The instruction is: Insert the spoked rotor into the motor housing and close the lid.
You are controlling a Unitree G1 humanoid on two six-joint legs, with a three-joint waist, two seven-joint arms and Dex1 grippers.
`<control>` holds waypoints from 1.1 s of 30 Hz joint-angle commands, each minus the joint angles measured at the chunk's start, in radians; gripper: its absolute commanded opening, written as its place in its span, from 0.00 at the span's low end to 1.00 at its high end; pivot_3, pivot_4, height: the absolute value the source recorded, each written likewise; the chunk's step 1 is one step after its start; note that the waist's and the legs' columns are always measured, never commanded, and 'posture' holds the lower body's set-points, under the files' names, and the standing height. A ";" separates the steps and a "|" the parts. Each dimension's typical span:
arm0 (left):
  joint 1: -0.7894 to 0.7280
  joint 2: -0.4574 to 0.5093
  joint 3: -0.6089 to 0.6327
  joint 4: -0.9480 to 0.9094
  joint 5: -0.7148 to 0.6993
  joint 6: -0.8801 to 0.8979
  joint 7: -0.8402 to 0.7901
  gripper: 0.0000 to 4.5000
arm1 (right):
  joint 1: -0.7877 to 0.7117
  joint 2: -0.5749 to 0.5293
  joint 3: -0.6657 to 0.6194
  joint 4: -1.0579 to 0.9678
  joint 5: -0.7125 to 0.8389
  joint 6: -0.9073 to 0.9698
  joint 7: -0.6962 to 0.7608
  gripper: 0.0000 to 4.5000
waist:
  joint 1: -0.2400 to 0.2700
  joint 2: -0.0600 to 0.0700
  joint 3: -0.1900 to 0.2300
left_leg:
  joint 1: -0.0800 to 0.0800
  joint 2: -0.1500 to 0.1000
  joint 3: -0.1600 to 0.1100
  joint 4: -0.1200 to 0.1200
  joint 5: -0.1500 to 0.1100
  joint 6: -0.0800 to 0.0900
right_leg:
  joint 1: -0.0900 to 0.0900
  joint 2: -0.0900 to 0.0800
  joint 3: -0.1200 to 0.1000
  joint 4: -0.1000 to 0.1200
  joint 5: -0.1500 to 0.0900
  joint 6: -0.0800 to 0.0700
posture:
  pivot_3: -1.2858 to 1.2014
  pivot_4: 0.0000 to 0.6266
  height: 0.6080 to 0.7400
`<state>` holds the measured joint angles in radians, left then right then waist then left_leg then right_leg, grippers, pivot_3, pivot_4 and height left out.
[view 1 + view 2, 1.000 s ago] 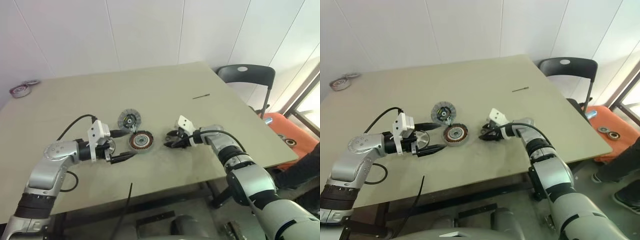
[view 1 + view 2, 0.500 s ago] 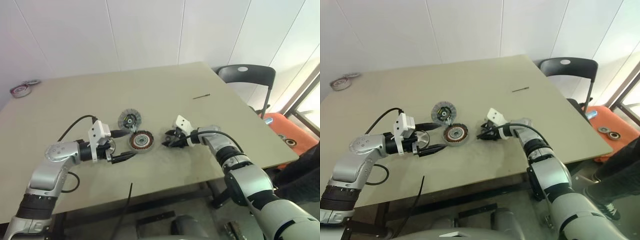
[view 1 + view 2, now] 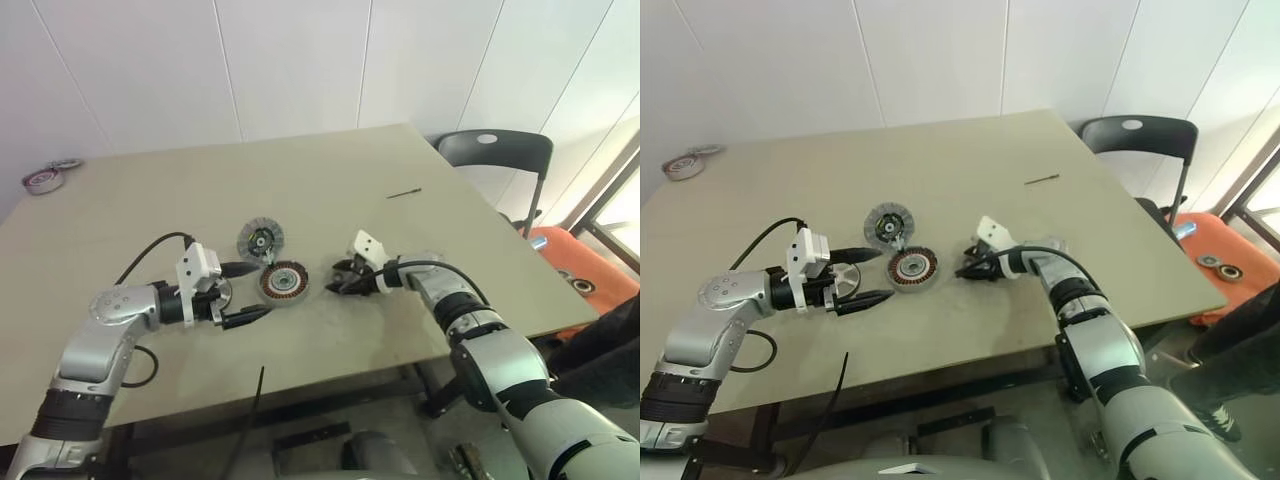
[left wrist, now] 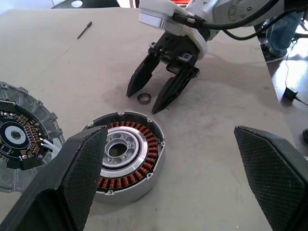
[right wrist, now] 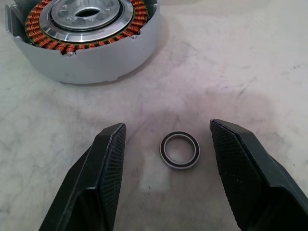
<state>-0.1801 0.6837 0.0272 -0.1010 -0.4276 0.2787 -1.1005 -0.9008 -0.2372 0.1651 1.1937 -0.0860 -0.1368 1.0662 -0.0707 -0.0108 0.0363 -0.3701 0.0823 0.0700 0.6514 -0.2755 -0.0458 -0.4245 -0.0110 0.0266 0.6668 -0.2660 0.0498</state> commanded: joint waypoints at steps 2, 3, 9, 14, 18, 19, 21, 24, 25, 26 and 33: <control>-0.028 0.022 0.031 -0.011 -0.019 -0.008 -0.020 1.00 | -0.010 -0.024 -0.008 0.001 -0.006 0.001 0.009 0.64 | 0.000 0.000 0.000 | 0.000 0.000 0.000 0.000 0.000 0.000 | 0.000 0.000 0.000 0.000 0.000 0.000 | 0.52 0.00 1.00; -0.030 0.022 0.028 -0.011 -0.019 -0.008 -0.022 1.00 | -0.010 -0.025 -0.008 0.000 -0.006 0.001 0.011 0.64 | 0.000 0.000 0.000 | 0.000 0.000 0.000 0.000 0.000 0.000 | 0.000 0.000 0.000 0.000 0.000 0.000 | 0.52 0.00 1.00; -0.037 0.015 0.020 -0.008 -0.015 -0.008 -0.024 1.00 | -0.010 -0.030 -0.009 -0.002 -0.004 0.003 0.018 0.64 | 0.000 0.000 0.000 | 0.000 0.000 0.000 0.000 0.000 0.000 | 0.000 0.000 0.000 0.000 0.000 0.000 | 0.52 0.00 1.00; -0.039 0.013 0.018 -0.010 -0.016 -0.005 -0.023 1.00 | -0.004 -0.027 -0.008 -0.005 -0.003 0.004 0.021 0.64 | 0.000 0.000 0.000 | 0.000 0.000 0.000 0.000 0.000 0.000 | 0.000 0.000 0.000 0.000 0.000 0.000 | 0.52 0.00 1.00; -0.038 0.012 0.019 -0.012 -0.017 -0.003 -0.021 1.00 | 0.000 -0.022 -0.009 -0.003 -0.002 0.007 0.020 0.60 | 0.000 0.000 0.000 | 0.000 0.000 0.000 0.000 0.000 0.000 | 0.000 0.000 0.000 0.000 0.000 0.000 | 0.52 0.00 1.00; -0.037 0.012 0.019 -0.013 -0.018 -0.003 -0.020 1.00 | 0.001 -0.021 -0.008 -0.002 -0.004 0.007 0.013 0.56 | -0.001 0.000 0.000 | 0.000 0.000 0.000 0.000 0.000 0.000 | 0.000 0.000 0.000 0.000 0.000 0.000 | 0.52 0.00 1.00; -0.037 0.011 0.020 -0.013 -0.018 -0.003 -0.019 1.00 | 0.003 -0.018 -0.008 0.000 -0.005 0.009 0.008 0.45 | -0.001 0.000 0.000 | 0.000 0.000 0.000 0.000 0.000 0.000 | 0.000 0.000 0.000 0.000 0.000 0.000 | 0.52 0.00 1.00; -0.036 0.011 0.020 -0.014 -0.018 -0.003 -0.018 1.00 | 0.007 -0.015 -0.004 -0.003 -0.008 0.009 0.013 0.45 | 0.000 0.000 0.000 | 0.002 0.000 0.000 0.001 0.000 0.000 | 0.002 0.000 0.000 0.000 0.000 0.000 | 0.52 0.00 1.00; -0.036 0.011 0.020 -0.014 -0.019 -0.002 -0.018 1.00 | 0.008 -0.014 -0.002 -0.004 -0.011 0.007 0.009 0.45 | -0.001 0.000 0.000 | 0.003 0.000 0.000 0.001 0.000 0.000 | 0.003 0.000 0.000 0.000 0.000 0.000 | 0.52 0.00 1.00; -0.035 0.011 0.020 -0.014 -0.019 -0.002 -0.018 1.00 | 0.009 -0.014 -0.001 -0.004 -0.011 0.006 0.008 0.45 | -0.001 0.000 0.000 | 0.003 0.000 0.000 0.001 0.000 0.000 | 0.004 0.000 0.000 0.000 0.000 0.000 | 0.52 0.00 1.00; -0.031 0.009 0.021 -0.016 -0.020 -0.004 -0.016 1.00 | 0.005 -0.014 -0.007 -0.005 -0.006 0.007 0.005 0.27 | -0.001 0.000 0.000 | 0.007 0.000 0.000 0.000 0.000 0.000 | 0.007 0.000 0.001 0.000 0.000 0.000 | 0.52 0.00 1.00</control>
<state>-0.1991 0.6930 0.0271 -0.0990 -0.4276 0.2789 -1.1170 -0.8895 -0.2447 0.1644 1.1930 -0.0856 -0.1351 1.0895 -0.0717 -0.0108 0.0363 -0.3606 0.0819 0.0696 0.6516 -0.2755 -0.0459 -0.4148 -0.0109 0.0273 0.6667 -0.2661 0.0498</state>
